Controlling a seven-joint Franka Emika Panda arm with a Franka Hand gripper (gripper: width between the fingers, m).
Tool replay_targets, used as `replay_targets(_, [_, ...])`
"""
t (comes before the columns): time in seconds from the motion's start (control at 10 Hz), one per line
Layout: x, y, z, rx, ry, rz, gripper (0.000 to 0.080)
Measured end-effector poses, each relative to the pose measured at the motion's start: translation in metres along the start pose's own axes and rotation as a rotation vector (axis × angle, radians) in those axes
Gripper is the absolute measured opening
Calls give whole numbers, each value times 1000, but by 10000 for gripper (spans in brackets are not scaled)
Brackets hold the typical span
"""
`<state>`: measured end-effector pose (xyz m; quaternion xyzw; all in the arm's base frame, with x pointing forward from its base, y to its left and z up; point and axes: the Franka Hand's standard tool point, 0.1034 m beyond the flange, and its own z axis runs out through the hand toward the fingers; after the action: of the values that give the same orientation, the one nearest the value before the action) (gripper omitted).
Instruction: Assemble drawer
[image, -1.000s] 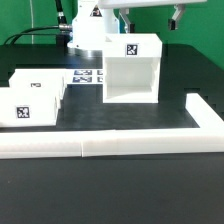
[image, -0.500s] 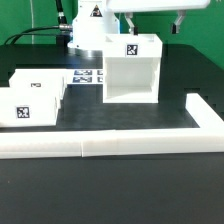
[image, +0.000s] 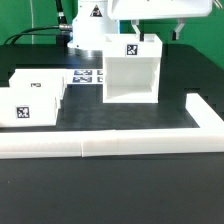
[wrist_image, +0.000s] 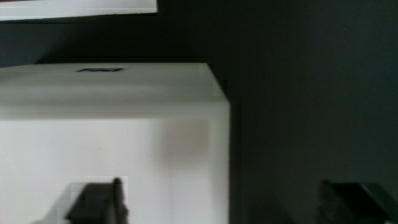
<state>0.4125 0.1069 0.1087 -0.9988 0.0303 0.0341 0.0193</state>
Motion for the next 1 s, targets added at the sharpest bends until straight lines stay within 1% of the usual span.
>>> replay_targets(0.2, [0, 0, 0, 0, 0, 0, 236])
replay_targets(0.3, [0, 0, 0, 0, 0, 0, 236])
replay_targets(0.4, [0, 0, 0, 0, 0, 0, 68])
replay_targets(0.5, [0, 0, 0, 0, 1, 0, 35])
replay_targets(1.0, [0, 0, 0, 0, 1, 0, 35])
